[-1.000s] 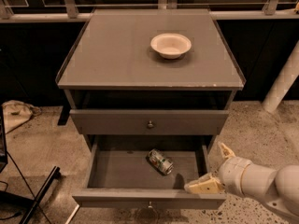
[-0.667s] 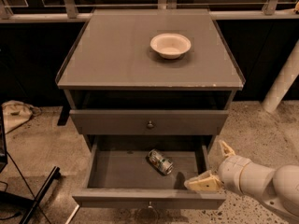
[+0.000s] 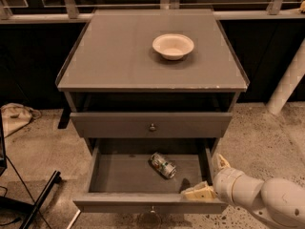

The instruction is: Pick 7up can from middle drawer and place on counter

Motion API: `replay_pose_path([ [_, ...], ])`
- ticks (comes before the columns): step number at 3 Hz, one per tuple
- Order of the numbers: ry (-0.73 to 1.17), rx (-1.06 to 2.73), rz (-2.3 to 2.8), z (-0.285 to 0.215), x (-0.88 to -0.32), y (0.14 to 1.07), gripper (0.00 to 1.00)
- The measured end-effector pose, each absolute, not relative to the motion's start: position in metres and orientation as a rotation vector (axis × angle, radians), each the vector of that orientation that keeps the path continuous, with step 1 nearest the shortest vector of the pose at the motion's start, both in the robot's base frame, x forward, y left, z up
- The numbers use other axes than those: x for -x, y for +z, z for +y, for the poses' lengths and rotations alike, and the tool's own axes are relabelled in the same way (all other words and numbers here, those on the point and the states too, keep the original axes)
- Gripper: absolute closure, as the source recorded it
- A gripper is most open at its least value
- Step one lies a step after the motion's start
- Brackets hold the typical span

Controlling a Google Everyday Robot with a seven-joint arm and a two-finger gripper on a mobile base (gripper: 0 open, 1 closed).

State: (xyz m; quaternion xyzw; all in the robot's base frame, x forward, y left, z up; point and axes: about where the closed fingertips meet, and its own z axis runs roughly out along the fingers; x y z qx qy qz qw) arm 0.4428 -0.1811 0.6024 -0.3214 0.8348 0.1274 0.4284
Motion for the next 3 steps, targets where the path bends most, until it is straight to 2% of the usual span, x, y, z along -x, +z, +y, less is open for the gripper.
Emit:
replay_pose_path([
  [2, 0.368, 0.649, 2.168, -0.178, -0.479, 0.502, 0.0],
  [3, 0.38, 0.641, 2.173, -0.176, -0.478, 0.495, 0.0],
])
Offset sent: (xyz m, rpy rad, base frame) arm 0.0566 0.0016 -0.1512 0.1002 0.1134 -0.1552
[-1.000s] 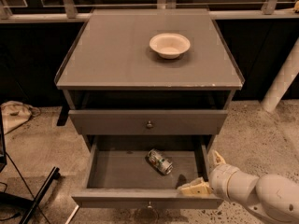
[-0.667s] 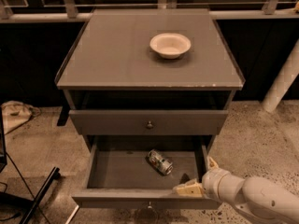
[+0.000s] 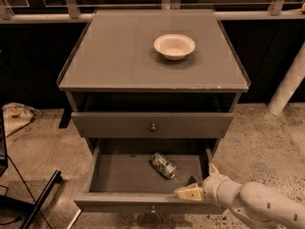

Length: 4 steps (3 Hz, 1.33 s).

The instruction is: Pick 7up can from middle drawer and place on counter

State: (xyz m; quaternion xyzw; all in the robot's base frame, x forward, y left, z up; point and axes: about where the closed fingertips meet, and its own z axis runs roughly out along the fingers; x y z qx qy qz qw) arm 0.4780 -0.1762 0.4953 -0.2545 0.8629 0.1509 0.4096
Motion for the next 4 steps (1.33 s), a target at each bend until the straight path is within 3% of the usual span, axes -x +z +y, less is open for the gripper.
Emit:
replay_pose_path([
  [1, 0.383, 0.606, 2.205, -0.181, -0.479, 0.487, 0.0],
  [4, 0.53, 0.604, 2.145, -0.134, -0.537, 0.452, 0.0],
])
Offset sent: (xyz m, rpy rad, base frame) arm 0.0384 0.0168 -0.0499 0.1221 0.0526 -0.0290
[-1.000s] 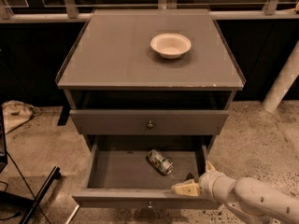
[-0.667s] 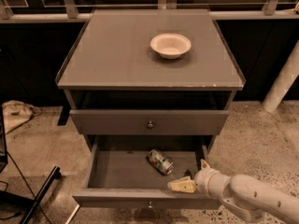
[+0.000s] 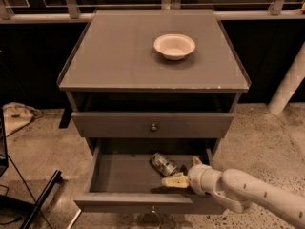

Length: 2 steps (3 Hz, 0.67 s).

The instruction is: Pick 7up can from middle drawer and place on counter

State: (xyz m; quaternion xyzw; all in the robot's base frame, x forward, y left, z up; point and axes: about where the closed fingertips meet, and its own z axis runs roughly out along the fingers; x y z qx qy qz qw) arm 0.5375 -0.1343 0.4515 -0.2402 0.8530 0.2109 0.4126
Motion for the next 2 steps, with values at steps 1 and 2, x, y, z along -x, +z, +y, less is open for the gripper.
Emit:
replay_pose_path([
  [1, 0.509, 0.641, 2.113, -0.119, -0.552, 0.439, 0.0],
  [2, 0.443, 0.679, 2.096, -0.108, -0.563, 0.419, 0.0],
])
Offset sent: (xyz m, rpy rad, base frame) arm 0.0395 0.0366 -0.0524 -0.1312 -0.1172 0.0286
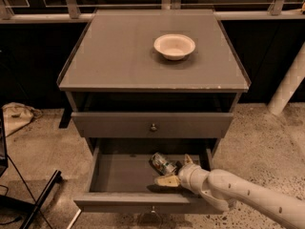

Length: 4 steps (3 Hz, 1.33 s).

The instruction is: Pick 7up can from middle drawer and place on counter

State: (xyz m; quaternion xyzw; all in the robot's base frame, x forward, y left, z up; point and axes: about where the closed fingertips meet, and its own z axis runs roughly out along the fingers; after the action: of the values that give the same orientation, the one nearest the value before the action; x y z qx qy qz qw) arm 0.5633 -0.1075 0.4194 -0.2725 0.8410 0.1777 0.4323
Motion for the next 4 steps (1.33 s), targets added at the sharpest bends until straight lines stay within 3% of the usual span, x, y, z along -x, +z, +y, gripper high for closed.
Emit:
replay_pose_path([
  [4, 0.359, 0.784, 2.058, -0.079, -0.609, 0.391, 0.0],
])
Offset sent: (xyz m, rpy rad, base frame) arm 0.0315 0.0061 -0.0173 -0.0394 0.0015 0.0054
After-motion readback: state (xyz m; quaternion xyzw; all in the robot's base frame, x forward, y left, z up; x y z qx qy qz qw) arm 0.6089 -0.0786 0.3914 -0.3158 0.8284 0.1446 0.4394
